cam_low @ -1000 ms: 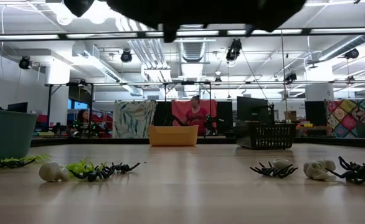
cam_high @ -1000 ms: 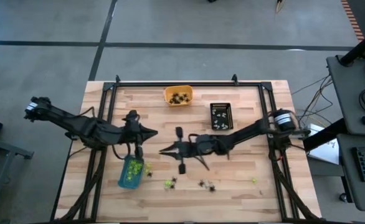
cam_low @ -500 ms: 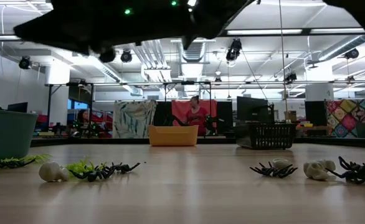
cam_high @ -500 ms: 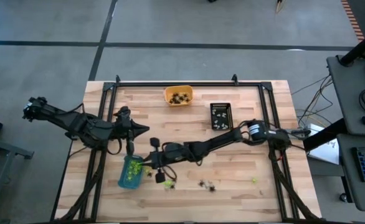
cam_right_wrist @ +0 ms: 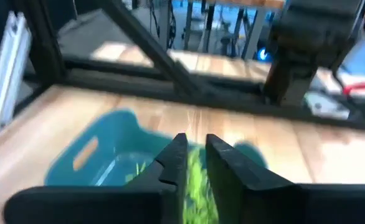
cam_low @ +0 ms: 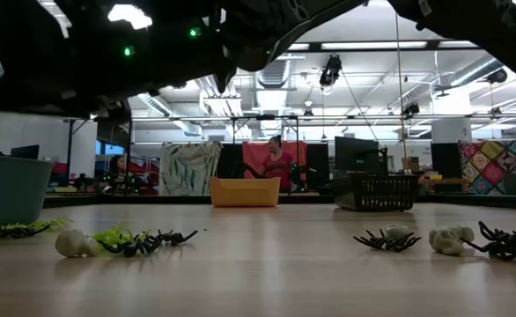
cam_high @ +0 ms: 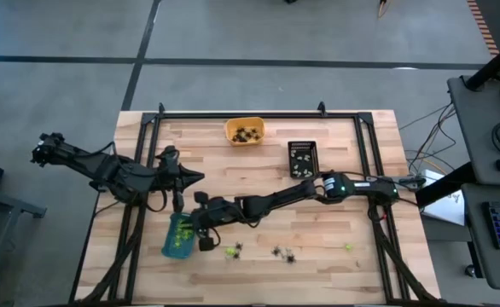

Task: Sort Halloween decoration
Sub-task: Put the green spider toy into the blue bin, then put the black spider toy into the yellow bin

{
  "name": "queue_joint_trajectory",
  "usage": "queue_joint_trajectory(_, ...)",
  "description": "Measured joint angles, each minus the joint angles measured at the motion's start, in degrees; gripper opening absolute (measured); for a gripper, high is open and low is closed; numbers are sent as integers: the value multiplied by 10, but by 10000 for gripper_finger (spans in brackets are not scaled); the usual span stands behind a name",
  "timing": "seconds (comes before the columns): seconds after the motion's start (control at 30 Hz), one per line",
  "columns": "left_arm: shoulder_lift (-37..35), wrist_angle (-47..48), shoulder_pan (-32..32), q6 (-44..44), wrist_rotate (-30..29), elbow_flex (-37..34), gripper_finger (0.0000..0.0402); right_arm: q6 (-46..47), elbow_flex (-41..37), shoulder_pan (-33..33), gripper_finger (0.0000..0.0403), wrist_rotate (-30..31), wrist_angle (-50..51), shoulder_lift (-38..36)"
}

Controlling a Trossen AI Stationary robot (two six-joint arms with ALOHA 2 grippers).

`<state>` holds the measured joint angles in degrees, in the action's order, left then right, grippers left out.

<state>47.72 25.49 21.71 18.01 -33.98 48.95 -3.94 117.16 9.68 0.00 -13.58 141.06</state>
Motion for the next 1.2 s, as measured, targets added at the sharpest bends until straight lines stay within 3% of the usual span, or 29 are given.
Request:
queue_joint_trajectory(0.33,14,0,0,5,0,0,0,-21,4,-2,141,0,81,-16)
queue_joint_trajectory(0.53,13,1,0,10,0,0,0,-41,5,1,159,0,258,-81)
queue_joint_trajectory(0.77,34,16,0,35,9,0,0,-42,3,18,153,0,494,-162)
queue_joint_trajectory(0.97,96,17,1,60,63,0,0,-10,-22,42,145,0,602,-204)
queue_joint_trajectory(1.2,200,19,27,86,179,0,0,33,-145,75,148,0,619,-273)
